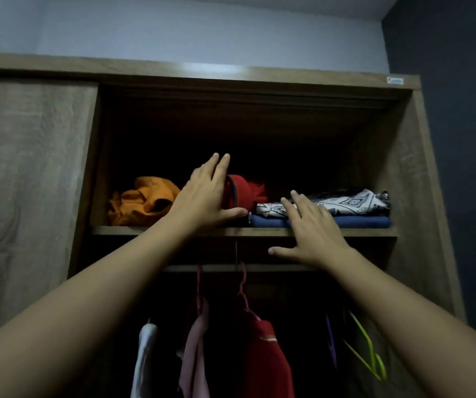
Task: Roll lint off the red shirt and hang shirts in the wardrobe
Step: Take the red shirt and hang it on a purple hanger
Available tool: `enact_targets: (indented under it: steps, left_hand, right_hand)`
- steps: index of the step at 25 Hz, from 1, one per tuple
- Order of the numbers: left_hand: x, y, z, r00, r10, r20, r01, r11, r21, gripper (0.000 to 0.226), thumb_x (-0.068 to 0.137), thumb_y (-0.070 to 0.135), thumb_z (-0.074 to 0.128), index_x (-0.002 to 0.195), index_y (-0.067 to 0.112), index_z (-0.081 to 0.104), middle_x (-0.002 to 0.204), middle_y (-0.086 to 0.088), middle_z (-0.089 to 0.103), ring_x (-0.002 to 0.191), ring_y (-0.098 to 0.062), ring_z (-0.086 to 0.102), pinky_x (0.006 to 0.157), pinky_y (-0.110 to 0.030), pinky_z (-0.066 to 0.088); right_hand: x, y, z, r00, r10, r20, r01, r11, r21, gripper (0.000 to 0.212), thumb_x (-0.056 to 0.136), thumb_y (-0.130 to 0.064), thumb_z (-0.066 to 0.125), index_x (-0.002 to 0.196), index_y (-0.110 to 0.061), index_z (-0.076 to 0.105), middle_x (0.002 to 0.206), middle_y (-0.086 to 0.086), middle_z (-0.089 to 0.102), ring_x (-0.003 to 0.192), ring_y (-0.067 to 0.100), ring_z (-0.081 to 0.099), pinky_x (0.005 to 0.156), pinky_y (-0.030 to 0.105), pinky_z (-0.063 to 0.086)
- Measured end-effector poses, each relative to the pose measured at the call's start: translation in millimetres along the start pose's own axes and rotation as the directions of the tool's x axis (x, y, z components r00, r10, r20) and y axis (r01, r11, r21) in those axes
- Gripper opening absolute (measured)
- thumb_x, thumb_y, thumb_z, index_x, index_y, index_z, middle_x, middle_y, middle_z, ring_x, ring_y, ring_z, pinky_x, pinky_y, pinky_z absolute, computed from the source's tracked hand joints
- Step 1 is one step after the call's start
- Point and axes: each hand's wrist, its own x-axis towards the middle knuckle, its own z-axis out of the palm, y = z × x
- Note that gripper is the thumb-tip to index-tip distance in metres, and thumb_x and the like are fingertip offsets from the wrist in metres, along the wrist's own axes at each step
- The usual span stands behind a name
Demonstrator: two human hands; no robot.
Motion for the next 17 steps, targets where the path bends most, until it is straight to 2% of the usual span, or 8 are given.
enact_targets:
  steps: [3, 5, 7, 10, 13, 15, 17]
  left_hand:
    - [36.1, 3.1, 13.5, 0.963, -0.132, 0.237, 0.135, 0.991, 0.004, 0.120, 0.062, 0.061, 0.074, 0.144, 0.043, -0.012, 0.157, -0.012, -0.012, 0.142, -0.043, 0.006, 0.108, -0.059, 0.022]
    - [55.7, 1.4, 26.4, 0.904, -0.165, 0.395, 0.174, 0.985, 0.014, 0.117, 0.062, 0.051, 0.080, 0.146, 0.041, -0.002, 0.156, -0.018, 0.007, 0.139, -0.041, 0.021, 0.107, -0.052, 0.030]
    - [70.5, -2.1, 31.0, 0.881, -0.141, 0.451, 0.126, 0.990, 0.064, 0.106, 0.063, 0.037, 0.083, 0.146, 0.032, 0.017, 0.145, -0.016, 0.036, 0.128, -0.034, 0.042, 0.102, -0.042, 0.042]
    - [93.6, -10.9, 22.5, 0.925, -0.109, 0.363, 0.076, 0.992, 0.105, 0.092, 0.065, 0.027, 0.083, 0.142, 0.024, 0.033, 0.137, -0.014, 0.048, 0.121, -0.031, 0.050, 0.099, -0.037, 0.045]
    - [111.6, -10.0, 6.9, 0.988, -0.112, 0.104, 0.115, 0.993, -0.022, 0.075, 0.073, 0.023, 0.077, 0.138, 0.026, 0.040, 0.134, -0.017, 0.051, 0.119, -0.037, 0.051, 0.098, -0.038, 0.044]
    - [120.2, -5.7, -5.0, 0.990, -0.116, -0.075, 0.109, 0.989, -0.100, 0.066, 0.078, 0.021, 0.071, 0.136, 0.029, 0.041, 0.129, -0.018, 0.053, 0.115, -0.040, 0.052, 0.093, -0.040, 0.044]
    - [124.4, -2.3, -17.1, 0.984, -0.054, -0.169, 0.043, 0.997, -0.067, 0.058, 0.078, 0.019, 0.070, 0.129, 0.026, 0.046, 0.121, -0.018, 0.057, 0.110, -0.042, 0.054, 0.086, -0.040, 0.045]
  right_hand:
    - [13.3, 10.7, 20.8, 0.999, -0.009, 0.032, 0.008, 0.999, 0.035, 0.105, 0.071, -0.074, 0.050, 0.149, -0.027, -0.003, 0.159, 0.004, 0.000, 0.147, 0.022, 0.000, 0.116, 0.045, 0.007]
    - [14.8, 15.4, 33.1, 1.000, -0.002, -0.001, 0.003, 0.997, 0.078, 0.094, 0.077, -0.068, 0.050, 0.148, -0.031, 0.001, 0.159, 0.000, 0.008, 0.146, 0.019, 0.006, 0.115, 0.046, 0.009]
    - [16.8, 18.0, 38.3, 0.999, -0.003, -0.038, 0.006, 0.995, 0.100, 0.083, 0.083, -0.062, 0.046, 0.148, -0.034, 0.004, 0.158, -0.002, 0.013, 0.145, 0.018, 0.011, 0.115, 0.045, 0.009]
    - [18.8, 18.3, 40.2, 0.998, 0.002, -0.058, 0.004, 0.995, 0.103, 0.076, 0.086, -0.059, 0.044, 0.147, -0.035, 0.006, 0.157, -0.002, 0.017, 0.145, 0.018, 0.015, 0.115, 0.046, 0.010]
    - [18.4, 19.1, 42.0, 0.998, 0.009, -0.062, -0.003, 0.995, 0.096, 0.074, 0.087, -0.058, 0.044, 0.147, -0.036, 0.006, 0.157, -0.002, 0.018, 0.144, 0.018, 0.017, 0.115, 0.046, 0.010]
    - [17.7, 18.2, 42.8, 0.998, 0.013, -0.067, -0.006, 0.996, 0.094, 0.075, 0.088, -0.056, 0.045, 0.147, -0.036, 0.005, 0.157, -0.002, 0.018, 0.144, 0.018, 0.017, 0.116, 0.046, 0.010]
    - [18.5, 18.4, 42.9, 0.997, 0.016, -0.071, -0.009, 0.996, 0.092, 0.074, 0.088, -0.055, 0.045, 0.147, -0.036, 0.004, 0.157, -0.002, 0.017, 0.144, 0.018, 0.017, 0.116, 0.046, 0.010]
